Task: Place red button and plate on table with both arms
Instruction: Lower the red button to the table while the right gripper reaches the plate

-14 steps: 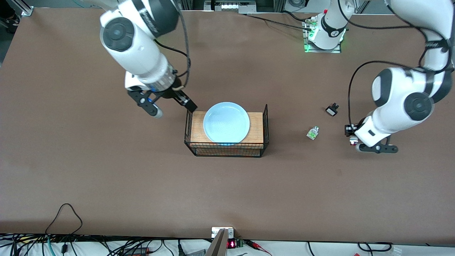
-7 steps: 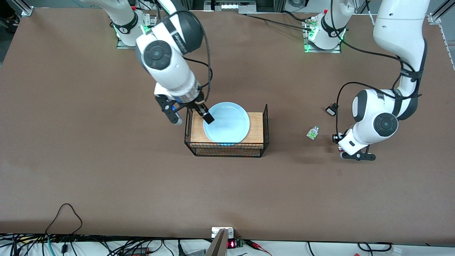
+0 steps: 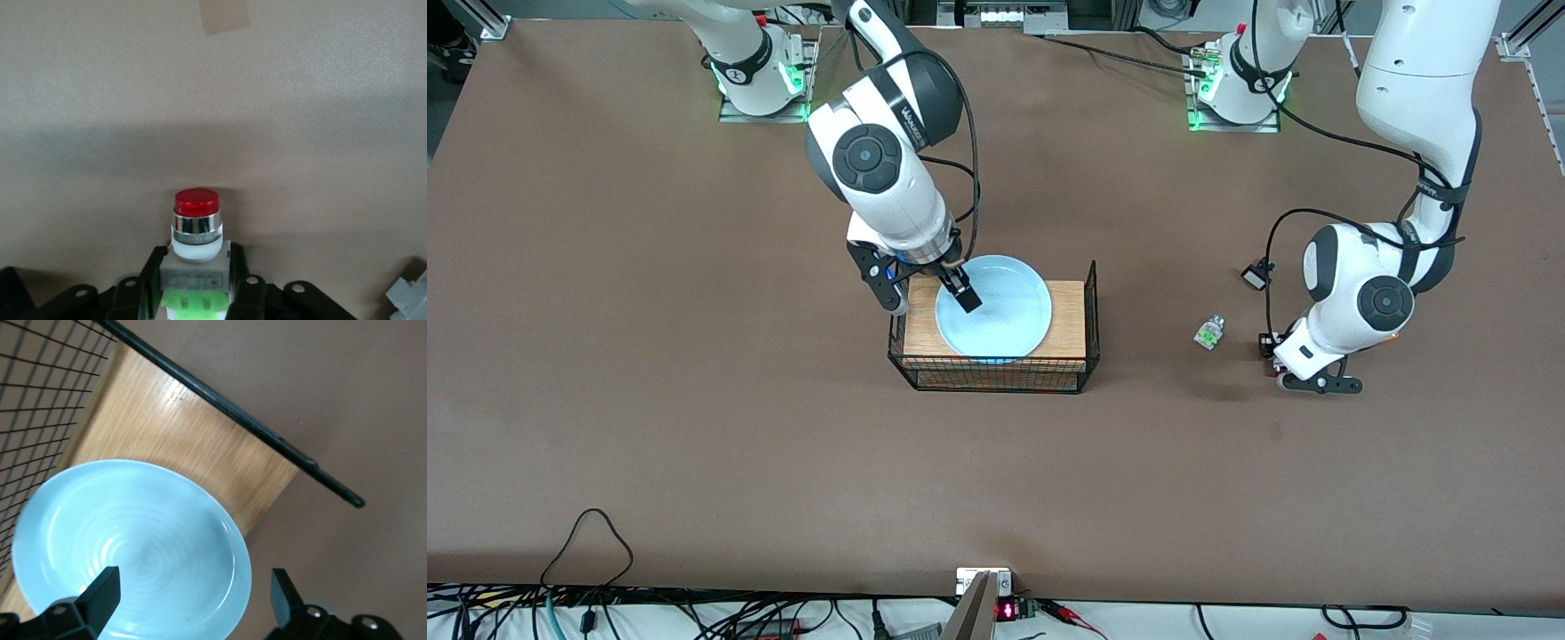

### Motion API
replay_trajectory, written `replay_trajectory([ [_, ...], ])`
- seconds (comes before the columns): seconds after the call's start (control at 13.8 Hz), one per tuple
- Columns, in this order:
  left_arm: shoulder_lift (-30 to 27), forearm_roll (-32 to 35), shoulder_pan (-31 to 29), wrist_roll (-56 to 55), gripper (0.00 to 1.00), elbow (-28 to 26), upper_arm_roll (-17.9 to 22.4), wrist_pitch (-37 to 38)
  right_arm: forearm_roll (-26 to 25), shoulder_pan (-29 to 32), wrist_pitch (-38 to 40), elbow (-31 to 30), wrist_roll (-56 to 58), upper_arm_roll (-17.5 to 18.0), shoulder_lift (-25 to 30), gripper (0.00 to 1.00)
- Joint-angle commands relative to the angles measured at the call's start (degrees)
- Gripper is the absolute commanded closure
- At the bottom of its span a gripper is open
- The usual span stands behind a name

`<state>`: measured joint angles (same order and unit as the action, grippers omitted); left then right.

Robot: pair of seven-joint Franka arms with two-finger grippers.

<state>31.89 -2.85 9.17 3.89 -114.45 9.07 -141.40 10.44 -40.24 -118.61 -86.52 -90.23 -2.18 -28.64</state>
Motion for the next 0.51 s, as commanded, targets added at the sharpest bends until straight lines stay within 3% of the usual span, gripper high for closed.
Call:
replay_trajectory([
  [0.0,-1.48,-1.98,-0.03,1.82,0.0,-0.42,0.07,0.33,0.99,-1.59,0.83,0.74,-1.35,-0.55,-1.24,0.0],
  [0.29,-7.44,-1.98,-0.03,1.82,0.0,1.94,0.07,9.53,0.73,-1.6,0.22,0.74,-1.79,-0.55,-2.29,0.0],
  [0.44,-9.3,-1.98,-0.03,1.47,0.0,6.23,0.07,18.48,0.64,-1.6,0.22,0.83,-1.79,-0.55,-2.38,0.1],
])
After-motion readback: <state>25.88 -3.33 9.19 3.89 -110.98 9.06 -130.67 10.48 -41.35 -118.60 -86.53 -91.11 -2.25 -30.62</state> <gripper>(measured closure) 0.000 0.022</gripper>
